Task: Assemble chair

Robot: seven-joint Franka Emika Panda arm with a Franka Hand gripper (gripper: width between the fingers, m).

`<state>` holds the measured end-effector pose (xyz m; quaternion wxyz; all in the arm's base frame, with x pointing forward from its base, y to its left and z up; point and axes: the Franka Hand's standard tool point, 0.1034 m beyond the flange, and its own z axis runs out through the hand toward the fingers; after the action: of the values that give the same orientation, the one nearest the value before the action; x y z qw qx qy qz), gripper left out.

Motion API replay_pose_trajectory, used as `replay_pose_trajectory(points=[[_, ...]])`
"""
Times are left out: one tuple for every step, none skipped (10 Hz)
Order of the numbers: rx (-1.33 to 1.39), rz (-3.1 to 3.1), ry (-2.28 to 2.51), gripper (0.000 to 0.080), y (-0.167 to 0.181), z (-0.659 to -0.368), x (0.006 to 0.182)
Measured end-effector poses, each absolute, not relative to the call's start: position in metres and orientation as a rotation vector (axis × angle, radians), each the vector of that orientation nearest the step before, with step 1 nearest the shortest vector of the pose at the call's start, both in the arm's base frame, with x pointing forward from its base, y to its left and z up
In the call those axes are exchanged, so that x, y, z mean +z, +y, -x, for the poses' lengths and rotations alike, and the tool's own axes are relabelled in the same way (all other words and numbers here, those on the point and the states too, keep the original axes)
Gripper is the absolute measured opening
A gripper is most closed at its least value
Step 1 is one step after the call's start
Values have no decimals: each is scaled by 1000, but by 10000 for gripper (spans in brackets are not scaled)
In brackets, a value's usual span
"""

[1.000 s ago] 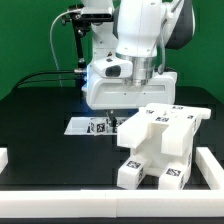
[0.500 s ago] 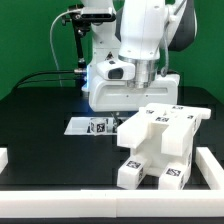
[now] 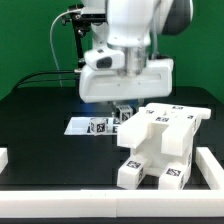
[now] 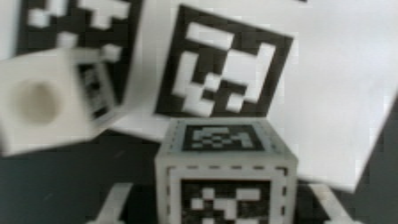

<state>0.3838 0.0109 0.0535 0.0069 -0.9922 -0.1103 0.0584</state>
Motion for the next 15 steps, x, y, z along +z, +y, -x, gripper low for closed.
replay_pose_trajectory(points=[[169,3099,-334,282,2,-392,65],[153,3095,-341,282,-5,-396,74],[134,3093,-351,282,-5,-398,79],[146,3096,-351,284,-5,-395,76],[153,3098,-351,284,-6,-394,74],[151,3101,-345,284,-8,-394,73],[95,3121,-297,284,-21,-401,66],[169,3092,-245,284,-17,-408,76],[157,3051,-220,284,-15,-438,107],[138,3037,-221,284,-19,-458,131],[125,3043,-255,284,-17,-463,140],[133,3048,-251,284,-19,-459,134],[137,3049,-251,284,-19,-459,133],[137,3049,-251,284,-19,-459,133],[135,3052,-226,284,-18,-460,134]])
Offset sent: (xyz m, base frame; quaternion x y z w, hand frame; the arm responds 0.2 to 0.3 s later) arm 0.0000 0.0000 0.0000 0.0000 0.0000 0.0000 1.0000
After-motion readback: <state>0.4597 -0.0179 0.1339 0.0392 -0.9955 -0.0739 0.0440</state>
